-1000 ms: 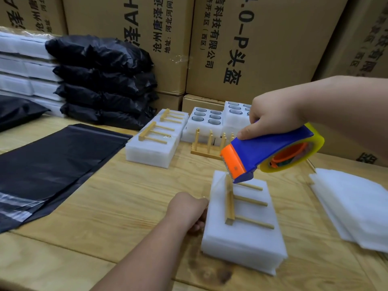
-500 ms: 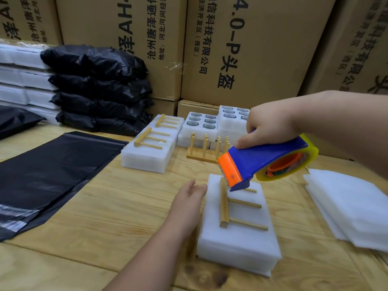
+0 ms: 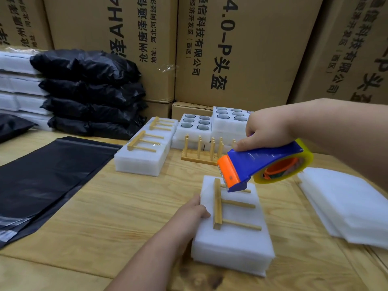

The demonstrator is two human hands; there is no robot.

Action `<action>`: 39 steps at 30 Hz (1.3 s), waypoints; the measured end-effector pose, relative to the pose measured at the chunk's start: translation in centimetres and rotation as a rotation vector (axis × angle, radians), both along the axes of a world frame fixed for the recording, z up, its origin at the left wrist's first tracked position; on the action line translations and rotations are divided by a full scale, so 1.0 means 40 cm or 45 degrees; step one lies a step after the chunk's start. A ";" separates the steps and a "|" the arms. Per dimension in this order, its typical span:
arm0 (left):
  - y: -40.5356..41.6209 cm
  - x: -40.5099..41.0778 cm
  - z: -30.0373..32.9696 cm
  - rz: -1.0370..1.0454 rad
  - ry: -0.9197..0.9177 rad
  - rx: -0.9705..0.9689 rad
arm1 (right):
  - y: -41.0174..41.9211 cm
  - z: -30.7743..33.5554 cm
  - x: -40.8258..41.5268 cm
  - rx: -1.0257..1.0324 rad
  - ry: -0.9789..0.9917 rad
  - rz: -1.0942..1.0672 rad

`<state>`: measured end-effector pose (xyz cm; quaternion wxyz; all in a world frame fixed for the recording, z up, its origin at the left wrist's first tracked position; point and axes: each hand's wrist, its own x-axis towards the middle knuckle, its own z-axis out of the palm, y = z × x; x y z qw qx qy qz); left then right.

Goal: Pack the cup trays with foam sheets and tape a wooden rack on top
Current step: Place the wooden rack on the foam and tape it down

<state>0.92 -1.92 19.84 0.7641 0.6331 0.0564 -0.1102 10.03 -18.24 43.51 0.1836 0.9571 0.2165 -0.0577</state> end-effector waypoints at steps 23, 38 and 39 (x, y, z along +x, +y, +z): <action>-0.097 0.069 0.137 -0.274 -0.443 1.008 | -0.134 -0.090 0.021 0.336 0.120 -0.166; -0.135 0.095 0.086 -0.394 -0.453 1.758 | -0.331 -0.285 0.027 0.795 0.222 -0.170; -0.135 0.096 0.084 -0.400 -0.442 1.767 | -0.355 -0.290 0.026 0.824 0.216 -0.176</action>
